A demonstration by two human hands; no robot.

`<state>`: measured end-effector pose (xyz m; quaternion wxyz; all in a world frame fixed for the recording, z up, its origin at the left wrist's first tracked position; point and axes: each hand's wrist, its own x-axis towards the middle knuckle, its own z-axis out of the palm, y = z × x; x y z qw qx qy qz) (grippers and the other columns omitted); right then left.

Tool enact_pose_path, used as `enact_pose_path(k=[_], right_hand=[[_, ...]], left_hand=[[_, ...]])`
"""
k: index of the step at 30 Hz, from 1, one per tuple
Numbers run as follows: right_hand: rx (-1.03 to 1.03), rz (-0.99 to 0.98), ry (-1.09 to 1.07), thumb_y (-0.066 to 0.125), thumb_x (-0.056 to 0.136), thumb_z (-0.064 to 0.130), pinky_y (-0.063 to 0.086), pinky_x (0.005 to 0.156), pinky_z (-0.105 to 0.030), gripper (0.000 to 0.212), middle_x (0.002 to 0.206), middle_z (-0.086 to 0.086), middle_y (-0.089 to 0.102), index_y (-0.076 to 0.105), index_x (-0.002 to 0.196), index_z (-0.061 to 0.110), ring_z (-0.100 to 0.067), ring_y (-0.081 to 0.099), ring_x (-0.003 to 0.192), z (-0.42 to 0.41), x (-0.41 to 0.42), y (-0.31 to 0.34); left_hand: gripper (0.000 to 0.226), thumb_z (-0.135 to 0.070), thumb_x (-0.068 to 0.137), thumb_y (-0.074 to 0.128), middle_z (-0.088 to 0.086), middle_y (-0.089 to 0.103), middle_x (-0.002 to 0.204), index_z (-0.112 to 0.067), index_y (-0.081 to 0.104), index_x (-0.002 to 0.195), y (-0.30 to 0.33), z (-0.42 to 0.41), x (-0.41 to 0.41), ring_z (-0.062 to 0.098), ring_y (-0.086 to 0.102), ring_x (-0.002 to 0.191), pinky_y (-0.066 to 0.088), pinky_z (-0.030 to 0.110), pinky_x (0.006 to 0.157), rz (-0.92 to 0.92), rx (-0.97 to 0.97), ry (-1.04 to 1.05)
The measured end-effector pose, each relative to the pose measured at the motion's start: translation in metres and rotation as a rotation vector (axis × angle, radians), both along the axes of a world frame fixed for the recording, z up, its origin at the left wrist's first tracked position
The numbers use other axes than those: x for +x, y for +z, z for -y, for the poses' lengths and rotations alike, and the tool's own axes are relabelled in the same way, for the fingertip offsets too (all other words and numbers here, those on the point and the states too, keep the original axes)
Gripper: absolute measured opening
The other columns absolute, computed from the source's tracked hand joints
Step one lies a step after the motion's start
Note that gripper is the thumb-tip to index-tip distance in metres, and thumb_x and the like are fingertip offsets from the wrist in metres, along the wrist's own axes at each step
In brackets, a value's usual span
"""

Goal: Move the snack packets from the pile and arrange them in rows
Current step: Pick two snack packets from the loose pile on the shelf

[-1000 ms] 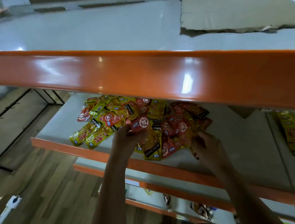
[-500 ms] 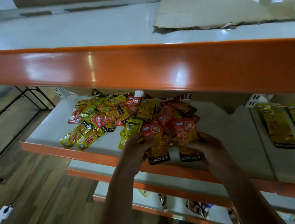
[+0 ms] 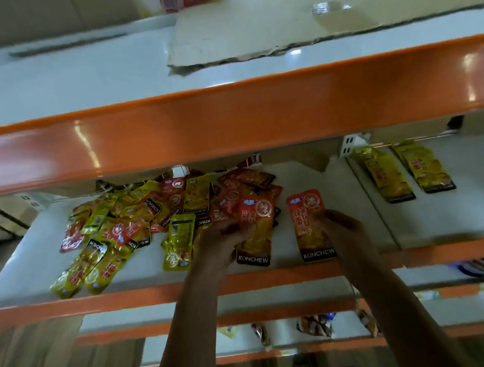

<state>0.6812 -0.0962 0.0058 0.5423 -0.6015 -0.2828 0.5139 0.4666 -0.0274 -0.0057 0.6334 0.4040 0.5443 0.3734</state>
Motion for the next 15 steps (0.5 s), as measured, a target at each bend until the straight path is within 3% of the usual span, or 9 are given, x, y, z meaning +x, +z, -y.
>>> enact_pose_path(k=[4,8,10,12,15], right_hand=[[0.029,0.002,-0.111,0.066,0.092,0.025,0.06,0.082,-0.047,0.011,0.09,-0.008,0.077,0.072,0.098,0.017,-0.03,0.074,0.086,0.025,0.01,0.005],[0.048,0.025,-0.276,0.068,0.091,0.018,0.06,0.079,-0.045,0.012,0.092,-0.01,0.076,0.073,0.1,0.012,-0.03,0.074,0.088,0.056,0.017,0.003],[0.04,0.04,-0.339,0.07,0.09,0.019,0.059,0.083,-0.046,0.014,0.096,-0.009,0.076,0.072,0.102,0.012,-0.027,0.073,0.09,0.071,0.02,0.0],[0.037,0.019,-0.426,0.07,0.089,0.017,0.061,0.076,-0.037,0.013,0.095,-0.007,0.075,0.071,0.101,0.012,-0.021,0.074,0.085,0.087,0.023,-0.001],[0.049,0.039,-0.541,0.071,0.089,0.022,0.061,0.074,-0.038,0.016,0.094,-0.007,0.076,0.071,0.102,0.012,-0.023,0.075,0.083,0.114,0.027,-0.005]], left_hand=[[0.056,-0.035,0.049,0.096,0.002,0.075,0.109,-0.025,0.076,0.101,0.004,0.001,0.018,0.028,0.069,0.106,0.049,0.057,0.1,0.036,-0.025,-0.058],[0.055,-0.043,0.041,0.095,0.0,0.075,0.108,-0.032,0.078,0.093,0.007,0.004,0.035,0.025,0.069,0.104,0.052,0.055,0.098,0.045,-0.049,-0.136],[0.043,-0.031,0.058,0.088,0.002,0.075,0.107,-0.025,0.076,0.099,0.007,0.008,0.047,0.023,0.071,0.099,0.057,0.045,0.09,0.058,-0.088,-0.212],[0.027,-0.02,0.073,0.082,0.003,0.076,0.103,-0.022,0.073,0.099,0.009,0.014,0.059,0.021,0.071,0.092,0.058,0.035,0.075,0.062,-0.11,-0.309],[0.02,-0.016,0.081,0.077,-0.001,0.077,0.094,-0.024,0.073,0.098,0.007,0.027,0.076,0.019,0.072,0.085,0.056,0.033,0.072,0.036,-0.08,-0.436]])
